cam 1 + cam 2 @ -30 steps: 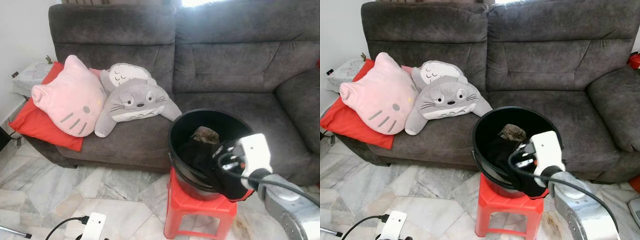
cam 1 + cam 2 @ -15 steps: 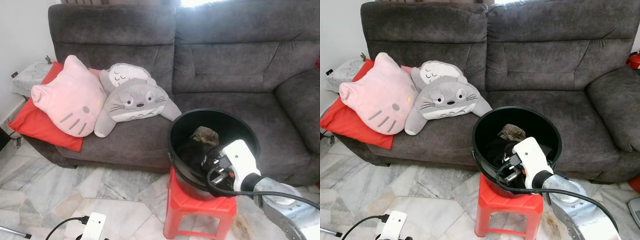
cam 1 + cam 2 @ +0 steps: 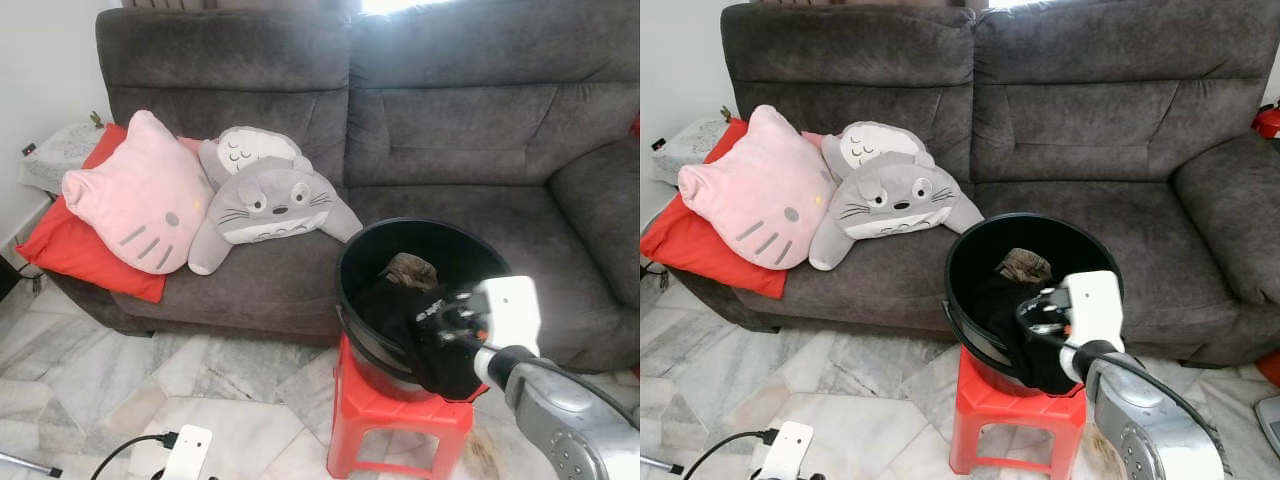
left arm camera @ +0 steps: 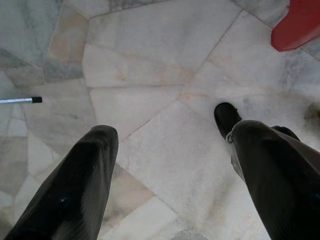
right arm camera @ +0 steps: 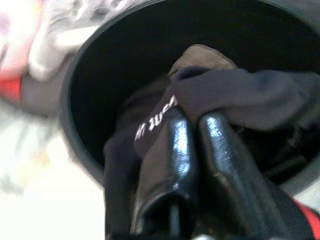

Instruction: Hang hanger

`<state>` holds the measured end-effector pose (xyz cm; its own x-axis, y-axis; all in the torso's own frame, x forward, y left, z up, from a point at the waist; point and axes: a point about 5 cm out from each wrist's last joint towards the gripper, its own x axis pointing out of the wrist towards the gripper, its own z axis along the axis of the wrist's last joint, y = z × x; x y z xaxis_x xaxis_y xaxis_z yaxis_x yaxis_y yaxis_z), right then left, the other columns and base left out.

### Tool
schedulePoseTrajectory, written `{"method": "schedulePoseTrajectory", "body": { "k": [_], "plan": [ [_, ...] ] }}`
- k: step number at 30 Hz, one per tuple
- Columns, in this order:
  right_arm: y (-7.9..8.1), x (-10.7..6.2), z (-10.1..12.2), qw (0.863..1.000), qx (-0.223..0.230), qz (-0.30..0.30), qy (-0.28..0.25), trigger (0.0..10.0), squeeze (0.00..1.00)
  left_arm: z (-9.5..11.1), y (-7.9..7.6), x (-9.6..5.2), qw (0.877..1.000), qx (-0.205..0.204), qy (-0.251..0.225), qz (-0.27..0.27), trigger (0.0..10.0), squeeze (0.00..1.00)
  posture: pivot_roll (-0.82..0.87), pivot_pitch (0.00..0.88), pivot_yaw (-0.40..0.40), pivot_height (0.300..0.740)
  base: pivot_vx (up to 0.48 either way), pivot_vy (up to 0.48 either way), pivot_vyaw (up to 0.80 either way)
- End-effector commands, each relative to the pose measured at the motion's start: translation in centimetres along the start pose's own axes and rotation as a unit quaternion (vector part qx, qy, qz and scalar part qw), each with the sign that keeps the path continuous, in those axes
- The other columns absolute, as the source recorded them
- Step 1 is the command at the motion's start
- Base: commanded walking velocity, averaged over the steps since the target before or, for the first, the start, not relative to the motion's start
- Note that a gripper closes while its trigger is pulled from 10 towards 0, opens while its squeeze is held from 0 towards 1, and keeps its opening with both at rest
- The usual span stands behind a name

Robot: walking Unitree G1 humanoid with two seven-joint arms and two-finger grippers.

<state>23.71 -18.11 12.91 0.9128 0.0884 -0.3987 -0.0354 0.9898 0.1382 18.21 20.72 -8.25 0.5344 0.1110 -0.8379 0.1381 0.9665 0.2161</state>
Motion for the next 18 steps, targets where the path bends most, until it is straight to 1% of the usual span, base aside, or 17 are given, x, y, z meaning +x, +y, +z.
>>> {"method": "schedulePoseTrajectory", "body": {
  "k": [1,4,5,6,8,11,15,18],
  "plan": [
    [0.3,-0.4,0.3,1.000,0.021,-0.005,-0.005,0.0,0.00,-0.3,0.2,0.0,1.000,0.004,0.007,0.001,10.0,0.00,-0.29,0.000,0.070,0.740,0.000,0.000,0.00],
    [0.8,-0.3,0.8,0.998,0.060,-0.012,-0.022,0.0,0.00,-0.2,0.2,0.0,1.000,0.004,0.007,0.003,10.0,0.00,-0.30,0.000,0.072,0.740,0.000,0.000,0.00],
    [2.0,-0.1,1.2,0.998,0.059,0.020,-0.028,0.0,0.00,-0.2,0.2,0.0,1.000,0.005,0.007,0.003,10.0,0.00,-0.30,0.000,0.070,0.740,0.000,0.000,0.00],
    [2.0,-0.1,1.2,0.998,0.059,0.020,-0.028,0.0,0.00,-0.2,0.2,0.0,1.000,0.005,0.007,0.003,10.0,0.00,-0.30,0.000,0.070,0.740,0.000,0.000,0.00],
    [2.9,0.0,1.6,0.997,0.051,0.038,-0.031,0.0,0.00,-0.2,0.2,0.0,1.000,0.004,0.007,0.003,10.0,0.00,-0.29,0.000,0.068,0.740,0.000,0.000,0.00],
    [4.0,0.3,1.9,0.998,0.033,0.038,-0.025,0.0,0.00,-0.2,0.2,0.0,1.000,0.002,0.006,0.003,10.0,0.00,-0.29,0.000,0.063,0.740,0.000,0.000,0.00],
    [3.9,0.6,1.6,0.999,0.048,0.019,-0.018,0.0,0.00,-0.2,0.2,0.0,1.000,0.000,0.006,0.004,10.0,0.00,-0.29,0.000,0.062,0.740,0.000,0.000,0.00],
    [2.6,0.8,1.5,0.996,0.073,-0.040,-0.017,0.0,0.00,-0.2,0.2,0.0,1.000,-0.001,0.007,0.004,10.0,0.00,-0.29,0.000,0.062,0.740,0.000,0.000,0.00]
  ]
}}
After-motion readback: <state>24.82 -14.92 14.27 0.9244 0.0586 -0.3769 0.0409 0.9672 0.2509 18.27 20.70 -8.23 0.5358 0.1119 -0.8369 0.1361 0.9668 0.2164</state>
